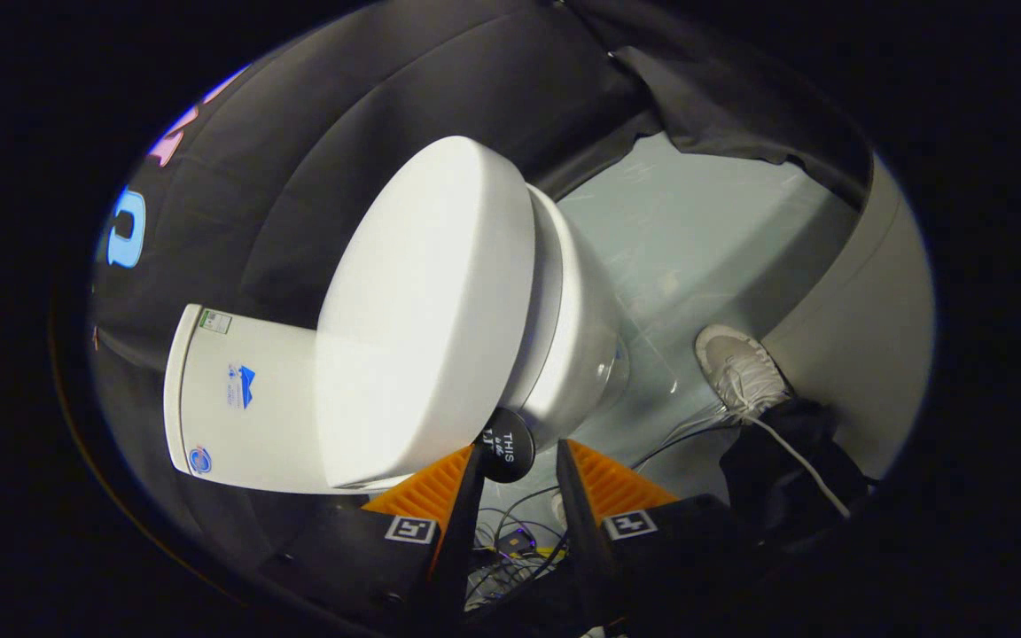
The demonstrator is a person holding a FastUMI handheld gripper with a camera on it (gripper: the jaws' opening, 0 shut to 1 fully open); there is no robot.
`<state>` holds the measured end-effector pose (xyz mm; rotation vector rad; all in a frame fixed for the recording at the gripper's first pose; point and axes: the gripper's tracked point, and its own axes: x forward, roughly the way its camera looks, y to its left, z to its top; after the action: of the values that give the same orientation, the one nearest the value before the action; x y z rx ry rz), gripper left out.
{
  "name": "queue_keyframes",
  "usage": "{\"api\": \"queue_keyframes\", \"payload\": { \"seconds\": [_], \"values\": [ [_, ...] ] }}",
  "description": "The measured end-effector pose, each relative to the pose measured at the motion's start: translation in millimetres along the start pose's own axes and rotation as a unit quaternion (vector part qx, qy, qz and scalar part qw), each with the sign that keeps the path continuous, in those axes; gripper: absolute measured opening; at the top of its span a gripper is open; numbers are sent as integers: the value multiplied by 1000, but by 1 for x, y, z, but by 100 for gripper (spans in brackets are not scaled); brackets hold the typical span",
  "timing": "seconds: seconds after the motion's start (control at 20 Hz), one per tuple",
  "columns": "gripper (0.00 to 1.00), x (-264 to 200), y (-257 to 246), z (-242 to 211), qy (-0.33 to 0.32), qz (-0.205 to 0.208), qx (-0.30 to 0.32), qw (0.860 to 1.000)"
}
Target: Open the toilet lid.
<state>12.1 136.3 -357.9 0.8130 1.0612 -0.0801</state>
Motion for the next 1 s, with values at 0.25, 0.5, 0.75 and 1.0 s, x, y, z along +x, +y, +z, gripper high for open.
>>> {"api": "queue_keyframes", "payload": {
  "seconds": [0.25, 0.5, 0.75, 1.0],
  "values": [
    [32, -6, 7, 7, -26, -8, -80, 996],
    [32, -16, 13, 15, -63, -28, -183, 981],
    [32, -40, 42, 27, -119, 2, -242, 963],
    [32, -85, 98, 36, -173, 50, -303, 936]
  ]
}}
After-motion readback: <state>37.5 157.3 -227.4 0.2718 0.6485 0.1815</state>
